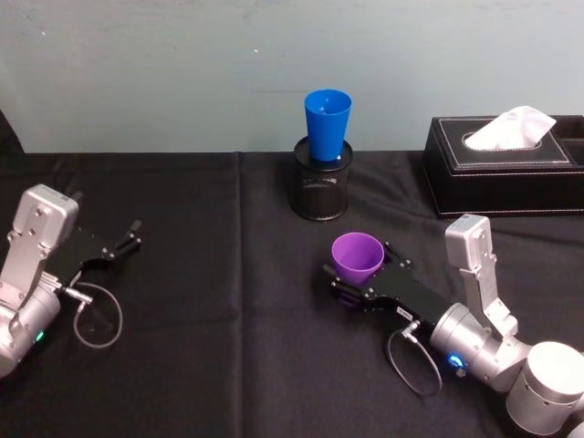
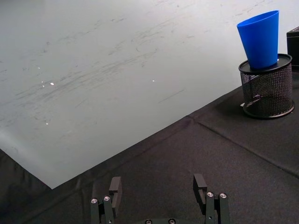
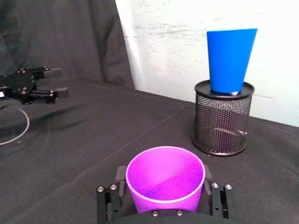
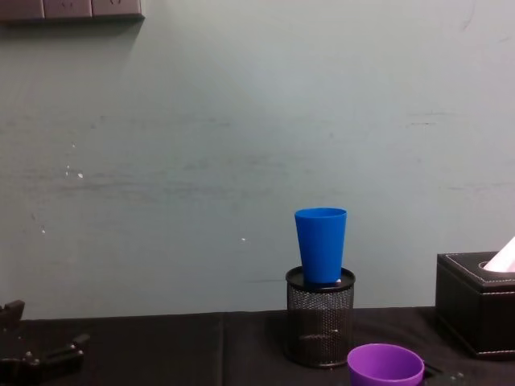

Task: Pick up one cup with a gripper and tap it against the other cup.

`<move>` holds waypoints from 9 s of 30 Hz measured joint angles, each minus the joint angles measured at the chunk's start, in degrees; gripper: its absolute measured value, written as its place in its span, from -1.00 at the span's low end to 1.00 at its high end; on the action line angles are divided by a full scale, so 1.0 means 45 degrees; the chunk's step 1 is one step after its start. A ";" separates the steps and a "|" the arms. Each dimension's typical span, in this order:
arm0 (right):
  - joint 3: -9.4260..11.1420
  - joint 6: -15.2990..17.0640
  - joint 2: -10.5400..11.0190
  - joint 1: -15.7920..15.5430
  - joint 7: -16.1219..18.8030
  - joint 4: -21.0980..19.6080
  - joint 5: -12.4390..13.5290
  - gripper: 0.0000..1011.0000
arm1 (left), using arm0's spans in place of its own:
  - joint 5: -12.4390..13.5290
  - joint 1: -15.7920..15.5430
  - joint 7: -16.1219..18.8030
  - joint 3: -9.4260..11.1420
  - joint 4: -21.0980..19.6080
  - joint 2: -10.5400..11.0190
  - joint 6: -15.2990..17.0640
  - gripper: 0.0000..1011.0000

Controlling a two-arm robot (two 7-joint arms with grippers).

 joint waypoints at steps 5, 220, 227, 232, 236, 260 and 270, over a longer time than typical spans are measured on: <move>0.0136 0.0120 -0.0034 -0.0015 -0.0036 -0.0104 -0.0072 0.73 | 0.0001 0.0000 0.0000 0.0000 0.0000 0.0000 0.0000 0.98; 0.1025 0.2016 -0.0351 -0.0219 -0.0901 -0.3122 -0.0244 0.45 | 0.0000 0.0000 0.0000 0.0000 0.0000 0.0000 0.0000 0.98; 0.1025 0.2016 -0.0352 -0.0219 -0.0901 -0.3122 -0.0244 0.45 | 0.0000 0.0000 0.0000 0.0000 0.0000 0.0000 0.0000 0.98; 0.0969 0.2033 -0.0518 0.0068 -0.0938 -0.2668 -0.0355 0.45 | 0.0000 0.0000 0.0000 -0.0001 0.0000 0.0000 0.0000 0.98; 0.0924 0.2025 -0.0718 0.0411 -0.1146 -0.2162 -0.0621 0.45 | 0.0000 0.0000 0.0000 0.0000 0.0000 0.0000 0.0000 0.98; 0.1210 0.1645 -0.2783 0.3244 -0.1922 0.1613 -0.1717 0.45 | -0.0001 0.0000 0.0000 0.0000 0.0000 0.0000 0.0000 0.98; 0.1520 0.1796 -0.3153 0.3687 -0.2026 0.2198 -0.1719 0.45 | -0.0001 0.0000 0.0000 0.0000 -0.0001 0.0000 0.0000 0.98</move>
